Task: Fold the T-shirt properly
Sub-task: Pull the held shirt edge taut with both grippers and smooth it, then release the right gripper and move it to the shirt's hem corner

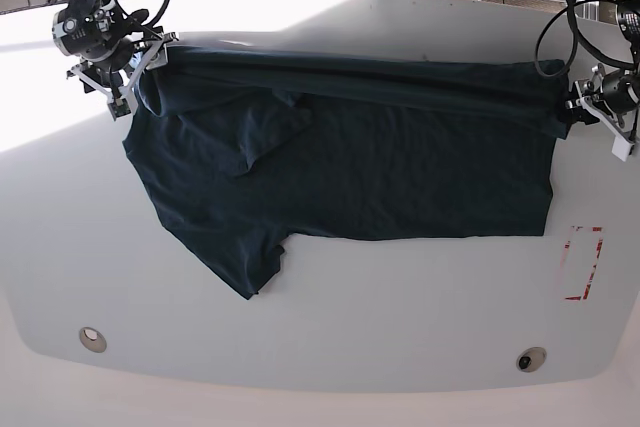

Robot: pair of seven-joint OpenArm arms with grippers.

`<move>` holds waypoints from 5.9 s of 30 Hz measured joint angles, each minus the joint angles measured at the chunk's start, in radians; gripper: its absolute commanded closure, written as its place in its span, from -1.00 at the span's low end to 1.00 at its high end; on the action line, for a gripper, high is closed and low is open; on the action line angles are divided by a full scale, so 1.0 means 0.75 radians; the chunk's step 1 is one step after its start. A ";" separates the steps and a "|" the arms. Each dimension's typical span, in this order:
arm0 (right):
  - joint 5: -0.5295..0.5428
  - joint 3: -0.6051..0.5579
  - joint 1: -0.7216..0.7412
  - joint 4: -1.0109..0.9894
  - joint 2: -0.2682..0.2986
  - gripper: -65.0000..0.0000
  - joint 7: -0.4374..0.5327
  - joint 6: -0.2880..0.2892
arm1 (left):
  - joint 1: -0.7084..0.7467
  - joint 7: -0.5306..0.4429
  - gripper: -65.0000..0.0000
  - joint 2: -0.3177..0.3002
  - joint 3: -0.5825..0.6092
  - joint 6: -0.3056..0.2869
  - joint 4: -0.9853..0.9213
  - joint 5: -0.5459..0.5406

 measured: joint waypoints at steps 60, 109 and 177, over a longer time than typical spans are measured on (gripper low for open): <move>0.346 0.134 -0.031 -0.266 0.017 0.63 0.112 -0.012 | 0.090 0.235 0.52 0.260 -0.068 -0.133 0.198 0.103; 0.352 0.130 -0.246 0.031 0.126 0.55 0.021 -0.010 | 0.283 0.290 0.39 0.229 -0.093 -0.474 0.506 0.544; -0.116 0.023 0.900 -1.251 0.040 -0.39 0.617 -0.020 | -0.380 0.301 -0.01 0.354 -0.130 -0.428 0.627 0.559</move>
